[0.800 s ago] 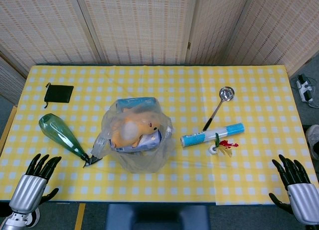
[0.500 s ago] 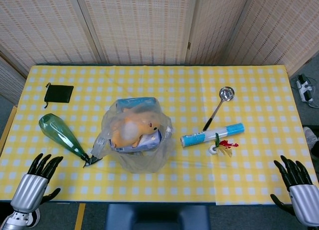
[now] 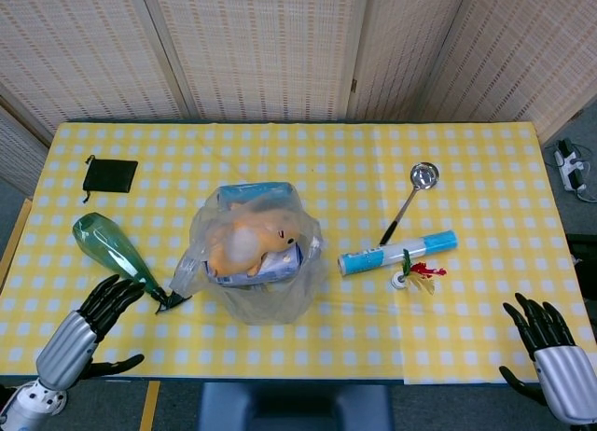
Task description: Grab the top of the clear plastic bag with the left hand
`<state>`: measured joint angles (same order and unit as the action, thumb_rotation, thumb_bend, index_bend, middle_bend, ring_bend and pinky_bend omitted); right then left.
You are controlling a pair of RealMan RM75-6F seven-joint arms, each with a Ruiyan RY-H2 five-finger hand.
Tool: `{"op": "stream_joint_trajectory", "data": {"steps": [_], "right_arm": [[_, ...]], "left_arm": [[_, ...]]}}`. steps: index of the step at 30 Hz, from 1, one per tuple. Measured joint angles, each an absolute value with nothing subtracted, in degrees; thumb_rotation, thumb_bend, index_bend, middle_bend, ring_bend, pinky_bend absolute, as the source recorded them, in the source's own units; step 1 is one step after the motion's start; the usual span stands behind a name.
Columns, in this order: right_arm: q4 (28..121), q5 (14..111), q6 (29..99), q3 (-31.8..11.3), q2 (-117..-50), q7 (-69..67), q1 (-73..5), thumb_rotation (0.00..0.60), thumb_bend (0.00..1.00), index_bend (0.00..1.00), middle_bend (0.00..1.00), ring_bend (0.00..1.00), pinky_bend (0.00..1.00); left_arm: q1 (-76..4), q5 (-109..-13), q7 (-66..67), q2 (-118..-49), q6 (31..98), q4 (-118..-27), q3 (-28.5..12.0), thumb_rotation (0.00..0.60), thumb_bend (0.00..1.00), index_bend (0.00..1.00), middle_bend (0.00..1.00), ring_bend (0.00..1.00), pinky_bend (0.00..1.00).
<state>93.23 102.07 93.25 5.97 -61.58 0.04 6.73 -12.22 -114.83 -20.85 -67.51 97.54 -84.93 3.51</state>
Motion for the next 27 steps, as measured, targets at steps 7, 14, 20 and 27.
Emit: {"op": "stream_joint_trajectory", "data": {"steps": [7, 14, 20, 27], "right_arm": [[93.5, 100.9, 93.9, 5.4, -62.1, 2.4, 7.0, 0.600, 0.24, 0.00, 0.00, 0.00, 0.00], [93.8, 100.7, 93.5, 5.6, -61.6, 1.0, 7.0, 0.600, 0.24, 0.00, 0.00, 0.00, 0.00], [93.9, 99.0, 93.9, 4.8, -62.2, 2.7, 7.3, 0.600, 0.24, 0.00, 0.00, 0.00, 0.00], [94.1, 99.0, 93.3, 5.1, -62.0, 2.1, 7.1, 0.600, 0.24, 0.00, 0.00, 0.00, 0.00]], "left_arm": [[-16.0, -112.4, -23.2, -66.2, 94.8, -87.9, 1.4, 0.569, 0.09, 0.03, 0.12, 0.08, 0.05], [-20.3, -110.2, -24.6, -66.2, 90.3, -88.6, -0.2, 0.542, 0.07, 0.04, 0.12, 0.08, 0.04], [-22.1, -109.5, -25.6, -66.3, 88.6, -88.6, -0.1, 0.538, 0.07, 0.05, 0.12, 0.08, 0.05], [-24.1, -110.6, -23.4, -67.5, 87.0, -88.9, 0.0, 0.541, 0.07, 0.05, 0.12, 0.09, 0.06]]}}
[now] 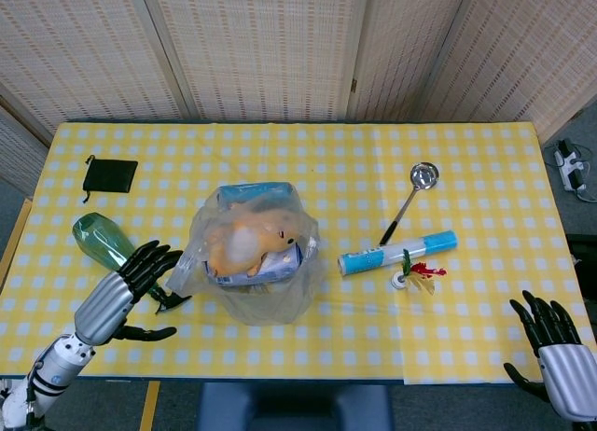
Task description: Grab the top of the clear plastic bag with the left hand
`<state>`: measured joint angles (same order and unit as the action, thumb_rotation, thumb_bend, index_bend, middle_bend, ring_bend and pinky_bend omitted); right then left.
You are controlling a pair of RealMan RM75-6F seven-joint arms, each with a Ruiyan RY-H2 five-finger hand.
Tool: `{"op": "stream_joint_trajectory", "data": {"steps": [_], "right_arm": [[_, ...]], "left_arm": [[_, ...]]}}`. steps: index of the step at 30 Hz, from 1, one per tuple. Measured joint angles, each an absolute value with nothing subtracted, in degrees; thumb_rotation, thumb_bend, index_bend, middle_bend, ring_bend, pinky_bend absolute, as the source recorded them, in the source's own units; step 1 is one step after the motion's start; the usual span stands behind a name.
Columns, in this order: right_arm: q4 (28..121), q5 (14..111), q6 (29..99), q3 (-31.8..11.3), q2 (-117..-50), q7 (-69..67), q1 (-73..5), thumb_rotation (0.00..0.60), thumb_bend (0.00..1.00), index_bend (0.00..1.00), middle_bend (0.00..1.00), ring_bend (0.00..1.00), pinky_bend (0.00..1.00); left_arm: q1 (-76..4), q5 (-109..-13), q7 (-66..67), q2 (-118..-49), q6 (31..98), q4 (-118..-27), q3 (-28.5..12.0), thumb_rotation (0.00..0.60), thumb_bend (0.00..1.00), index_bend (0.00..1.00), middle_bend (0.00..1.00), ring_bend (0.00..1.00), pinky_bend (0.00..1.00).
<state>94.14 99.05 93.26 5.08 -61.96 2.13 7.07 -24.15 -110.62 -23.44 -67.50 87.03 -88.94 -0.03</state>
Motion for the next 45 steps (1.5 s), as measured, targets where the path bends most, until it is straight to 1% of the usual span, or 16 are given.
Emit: {"op": "stream_joint_trajectory", "data": {"steps": [3, 7, 9, 17, 20, 25, 31, 33, 37, 38, 40, 42, 45], "right_arm": [[94.2, 99.2, 93.2, 5.2, -61.7, 1.9, 7.1, 0.600, 0.24, 0.00, 0.00, 0.00, 0.00], [94.1, 99.3, 93.4, 5.3, -61.6, 1.5, 7.1, 0.600, 0.24, 0.00, 0.00, 0.00, 0.00], [94.1, 99.1, 93.4, 5.3, -61.5, 1.3, 7.1, 0.600, 0.24, 0.00, 0.00, 0.00, 0.00], [94.1, 98.3, 92.7, 5.0, -61.3, 0.9, 6.8, 0.600, 0.24, 0.00, 0.00, 0.00, 0.00], [94.2, 98.2, 92.6, 5.0, -61.3, 1.0, 6.7, 0.600, 0.24, 0.00, 0.00, 0.00, 0.00], [94.3, 97.9, 92.4, 5.0, -61.3, 1.1, 6.6, 0.600, 0.24, 0.00, 0.00, 0.00, 0.00], [94.3, 97.6, 92.1, 4.9, -61.3, 1.1, 6.5, 0.600, 0.24, 0.00, 0.00, 0.00, 0.00], [94.4, 97.5, 92.0, 4.8, -61.3, 1.1, 6.4, 0.600, 0.24, 0.00, 0.00, 0.00, 0.00], [94.4, 97.1, 91.8, 4.7, -61.2, 1.0, 6.3, 0.600, 0.24, 0.00, 0.00, 0.00, 0.00], [94.4, 97.0, 91.8, 4.7, -61.1, 0.9, 6.3, 0.600, 0.23, 0.00, 0.00, 0.00, 0.00], [94.4, 96.8, 91.8, 4.6, -61.1, 0.7, 6.3, 0.600, 0.24, 0.00, 0.00, 0.00, 0.00], [94.4, 96.5, 91.7, 4.5, -61.0, 0.4, 6.3, 0.600, 0.24, 0.00, 0.00, 0.00, 0.00], [94.5, 96.0, 91.4, 4.4, -60.8, 0.1, 6.2, 0.600, 0.24, 0.00, 0.00, 0.00, 0.00]], "left_arm": [[-26.0, -111.1, -23.0, -68.1, 85.6, -89.8, -0.3, 0.528, 0.06, 0.05, 0.12, 0.09, 0.06], [-28.0, -111.0, -21.8, -69.1, 83.7, -90.6, -1.2, 0.475, 0.06, 0.05, 0.12, 0.09, 0.05], [-29.0, -110.7, -21.6, -69.4, 82.6, -90.9, -1.5, 0.465, 0.06, 0.05, 0.12, 0.09, 0.05], [-33.0, -110.4, -20.5, -70.4, 78.7, -93.4, -2.0, 0.407, 0.06, 0.05, 0.12, 0.13, 0.07], [-33.9, -110.3, -20.3, -70.8, 77.9, -93.8, -2.1, 0.401, 0.06, 0.05, 0.12, 0.13, 0.08], [-34.8, -110.4, -20.7, -71.5, 78.4, -93.9, -2.0, 0.405, 0.06, 0.05, 0.13, 0.16, 0.15], [-35.9, -110.2, -21.7, -72.1, 77.9, -93.4, -1.5, 0.436, 0.06, 0.05, 0.13, 0.16, 0.18], [-36.5, -110.0, -22.3, -72.4, 77.2, -93.2, -1.4, 0.447, 0.06, 0.05, 0.13, 0.16, 0.18], [-37.9, -109.3, -23.0, -73.3, 75.8, -92.4, -1.5, 0.448, 0.06, 0.05, 0.13, 0.16, 0.17], [-38.3, -108.9, -23.3, -73.5, 75.3, -92.2, -1.6, 0.446, 0.06, 0.05, 0.13, 0.16, 0.17], [-38.7, -108.2, -23.6, -73.8, 74.9, -92.0, -1.7, 0.411, 0.06, 0.06, 0.13, 0.15, 0.17], [-39.2, -107.7, -24.2, -74.0, 74.5, -92.0, -1.8, 0.388, 0.06, 0.06, 0.13, 0.15, 0.17], [-40.0, -107.2, -25.5, -74.1, 74.0, -92.1, -2.0, 0.385, 0.06, 0.06, 0.13, 0.15, 0.17]]}}
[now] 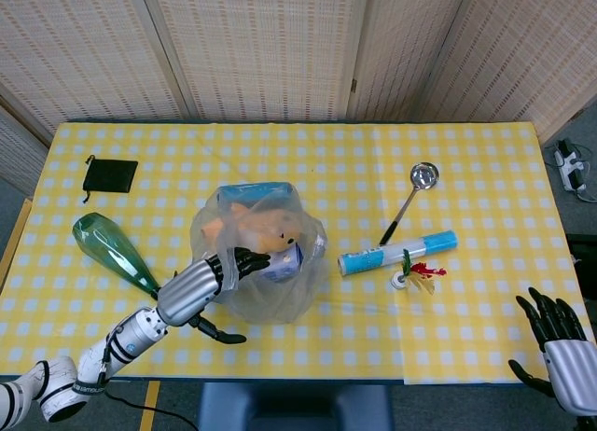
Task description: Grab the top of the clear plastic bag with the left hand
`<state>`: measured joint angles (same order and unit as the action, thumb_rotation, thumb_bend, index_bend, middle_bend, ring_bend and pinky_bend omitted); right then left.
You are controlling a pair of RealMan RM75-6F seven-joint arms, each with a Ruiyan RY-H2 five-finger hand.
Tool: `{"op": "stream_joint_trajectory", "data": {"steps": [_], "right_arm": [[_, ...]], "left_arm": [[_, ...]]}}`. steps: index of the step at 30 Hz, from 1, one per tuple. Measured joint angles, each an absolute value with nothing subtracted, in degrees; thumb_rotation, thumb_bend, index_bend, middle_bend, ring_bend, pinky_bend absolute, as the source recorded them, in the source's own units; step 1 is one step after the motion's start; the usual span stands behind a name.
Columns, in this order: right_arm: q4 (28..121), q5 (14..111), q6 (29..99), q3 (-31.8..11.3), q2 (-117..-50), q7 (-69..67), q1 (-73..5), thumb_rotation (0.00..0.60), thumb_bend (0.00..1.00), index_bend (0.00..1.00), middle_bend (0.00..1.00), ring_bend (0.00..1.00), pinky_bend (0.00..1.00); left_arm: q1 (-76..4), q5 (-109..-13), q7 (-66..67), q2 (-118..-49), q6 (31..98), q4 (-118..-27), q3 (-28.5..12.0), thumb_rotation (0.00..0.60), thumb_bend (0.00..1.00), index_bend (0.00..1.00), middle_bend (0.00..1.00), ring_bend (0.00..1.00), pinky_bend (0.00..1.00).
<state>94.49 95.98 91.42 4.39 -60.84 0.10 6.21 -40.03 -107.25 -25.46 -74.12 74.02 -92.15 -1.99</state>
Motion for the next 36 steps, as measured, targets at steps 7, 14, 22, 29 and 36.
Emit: {"op": "stream_joint_trajectory", "data": {"steps": [7, 14, 22, 29, 36], "right_arm": [[94.3, 96.0, 91.9, 4.4, -60.7, -0.3, 6.4, 0.600, 0.24, 0.00, 0.00, 0.00, 0.00], [94.4, 95.5, 91.6, 4.2, -60.7, -0.3, 6.3, 0.600, 0.23, 0.00, 0.00, 0.00, 0.00], [94.4, 95.2, 91.4, 4.2, -60.5, -0.6, 6.3, 0.600, 0.24, 0.00, 0.00, 0.00, 0.00], [94.3, 95.5, 92.6, 4.3, -60.3, -1.3, 6.9, 0.600, 0.24, 0.00, 0.00, 0.00, 0.00], [94.1, 95.2, 93.2, 4.2, -60.1, -2.1, 7.2, 0.600, 0.23, 0.00, 0.00, 0.00, 0.00]], "left_arm": [[-42.8, -106.1, -32.6, -74.3, 71.5, -92.7, -2.1, 0.382, 0.06, 0.06, 0.13, 0.15, 0.18], [-47.2, -104.6, -37.7, -75.4, 67.2, -92.7, -2.4, 0.380, 0.06, 0.05, 0.13, 0.14, 0.17], [-51.3, -102.0, -42.9, -75.5, 62.4, -94.1, -3.2, 0.385, 0.06, 0.05, 0.13, 0.13, 0.15], [-54.6, -100.3, -43.7, -76.1, 59.1, -94.9, -4.3, 0.377, 0.06, 0.05, 0.13, 0.13, 0.16], [-57.6, -98.7, -48.0, -76.7, 56.4, -95.9, -5.4, 0.375, 0.06, 0.05, 0.13, 0.13, 0.16]]}}
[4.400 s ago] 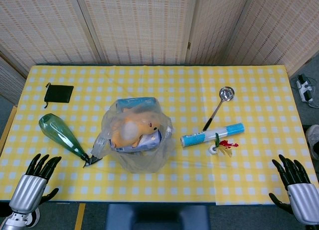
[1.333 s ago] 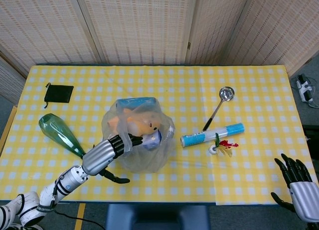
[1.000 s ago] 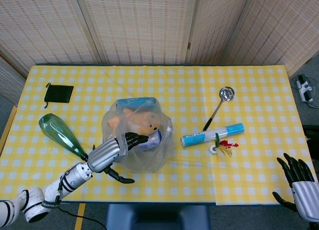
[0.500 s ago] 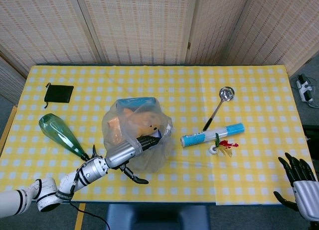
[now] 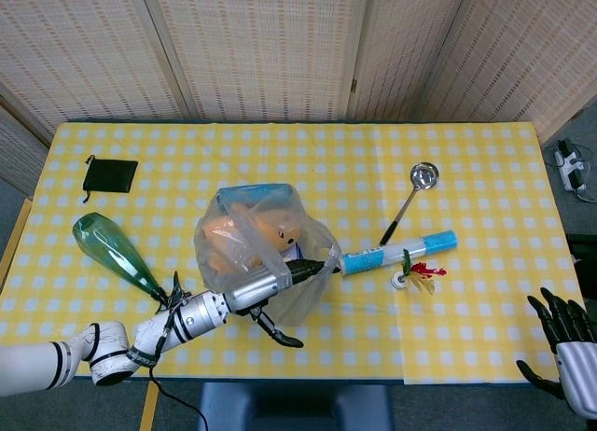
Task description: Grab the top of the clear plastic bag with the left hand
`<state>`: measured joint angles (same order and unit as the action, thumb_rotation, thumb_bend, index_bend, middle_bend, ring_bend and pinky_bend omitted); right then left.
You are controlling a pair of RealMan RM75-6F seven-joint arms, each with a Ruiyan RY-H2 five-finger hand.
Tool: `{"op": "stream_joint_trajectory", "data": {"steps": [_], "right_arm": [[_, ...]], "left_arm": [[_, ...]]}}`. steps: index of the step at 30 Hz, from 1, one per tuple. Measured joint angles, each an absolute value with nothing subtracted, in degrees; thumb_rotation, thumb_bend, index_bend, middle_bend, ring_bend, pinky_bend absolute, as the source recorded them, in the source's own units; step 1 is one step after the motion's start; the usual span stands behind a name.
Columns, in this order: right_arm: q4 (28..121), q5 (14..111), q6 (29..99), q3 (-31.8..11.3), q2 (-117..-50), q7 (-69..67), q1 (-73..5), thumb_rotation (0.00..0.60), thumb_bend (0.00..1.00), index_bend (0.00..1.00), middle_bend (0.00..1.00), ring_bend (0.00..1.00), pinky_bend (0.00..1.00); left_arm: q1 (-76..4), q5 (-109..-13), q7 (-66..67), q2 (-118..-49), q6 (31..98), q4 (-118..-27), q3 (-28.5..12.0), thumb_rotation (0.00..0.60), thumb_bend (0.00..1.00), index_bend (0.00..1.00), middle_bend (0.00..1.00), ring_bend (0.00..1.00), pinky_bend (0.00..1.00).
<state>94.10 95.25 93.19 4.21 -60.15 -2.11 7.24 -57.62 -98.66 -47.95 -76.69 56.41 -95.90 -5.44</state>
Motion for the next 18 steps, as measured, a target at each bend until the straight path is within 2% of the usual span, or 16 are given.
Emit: {"op": "stream_joint_trajectory", "data": {"steps": [11, 18], "right_arm": [[93.3, 94.8, 93.8, 3.9, -59.8, -3.7, 7.6, 0.600, 0.24, 0.00, 0.00, 0.00, 0.00], [93.4, 94.0, 93.5, 3.6, -59.7, -4.0, 7.6, 0.600, 0.24, 0.00, 0.00, 0.00, 0.00]], "left_arm": [[-62.7, -97.4, -58.6, -78.1, 52.6, -95.4, -6.4, 0.371, 0.06, 0.03, 0.13, 0.17, 0.20], [-65.5, -98.5, -67.3, -78.8, 51.7, -92.9, -5.6, 0.359, 0.06, 0.02, 0.14, 0.19, 0.22]]}}
